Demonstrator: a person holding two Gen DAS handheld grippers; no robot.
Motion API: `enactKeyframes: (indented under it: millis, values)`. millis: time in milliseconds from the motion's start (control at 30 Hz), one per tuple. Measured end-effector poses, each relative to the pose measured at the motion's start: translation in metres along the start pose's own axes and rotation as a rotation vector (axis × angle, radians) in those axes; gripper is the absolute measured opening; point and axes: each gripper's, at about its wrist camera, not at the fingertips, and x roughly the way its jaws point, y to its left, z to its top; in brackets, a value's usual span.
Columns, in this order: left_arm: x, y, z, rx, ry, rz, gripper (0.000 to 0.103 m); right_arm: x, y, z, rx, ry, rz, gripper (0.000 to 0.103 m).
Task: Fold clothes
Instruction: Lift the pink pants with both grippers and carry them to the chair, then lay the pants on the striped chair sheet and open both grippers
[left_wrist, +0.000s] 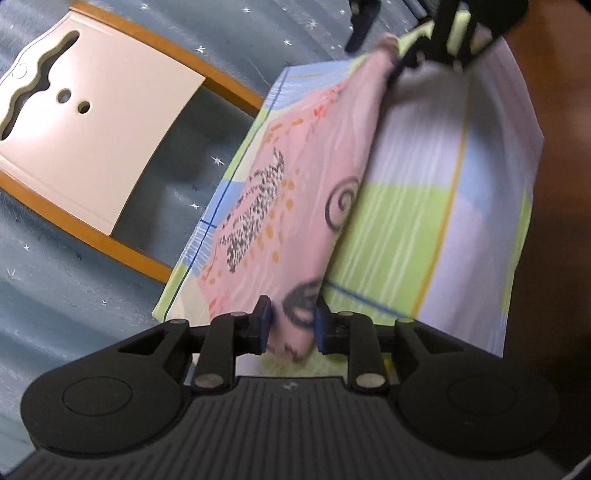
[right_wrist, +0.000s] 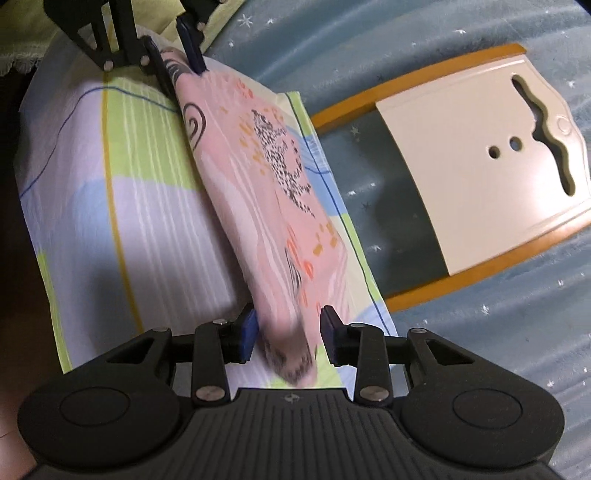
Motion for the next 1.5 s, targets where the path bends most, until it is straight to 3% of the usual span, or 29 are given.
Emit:
enactKeyframes:
  millis: [67, 167, 267, 433, 633, 767, 933, 1167, 1367, 1500]
  values:
    - [-0.001, -0.002, 0.000, -0.002, -0.003, -0.004, 0.020, 0.003, -0.002, -0.004, 0.009, 0.013, 0.008, 0.030]
    - [0.002, -0.004, 0.005, 0.012, 0.001, -0.004, 0.009, 0.003, 0.001, -0.006, -0.007, 0.025, 0.026, 0.007]
    - [-0.003, -0.005, 0.006, 0.020, -0.009, 0.026, 0.008, -0.007, 0.000, -0.009, -0.023, 0.022, -0.018, 0.004]
    - [-0.004, -0.014, 0.003, 0.048, -0.001, 0.022, 0.008, -0.007, 0.011, -0.022, -0.024, 0.078, 0.022, 0.000]
    - [-0.013, -0.016, -0.002, 0.010, -0.004, 0.025, 0.011, -0.016, 0.001, -0.033, 0.138, 0.113, 0.008, 0.003]
    - [-0.025, -0.012, -0.010, -0.044, -0.007, 0.024, 0.011, -0.031, -0.011, -0.031, 0.279, 0.071, 0.018, 0.019]
    - [-0.040, 0.001, -0.016, -0.198, -0.020, 0.010, 0.012, -0.040, -0.018, -0.018, 0.408, 0.002, 0.079, 0.021]
    - [-0.046, 0.025, -0.021, -0.395, -0.026, 0.002, 0.012, -0.028, -0.040, -0.011, 0.655, -0.019, 0.190, 0.021]
    - [-0.030, 0.018, -0.016, -0.400, 0.004, -0.051, 0.012, -0.012, -0.040, -0.003, 0.729, 0.001, 0.252, 0.021]
    - [-0.030, 0.017, -0.018, -0.404, 0.022, -0.043, 0.012, -0.010, -0.041, -0.006, 0.783, 0.020, 0.279, 0.021]
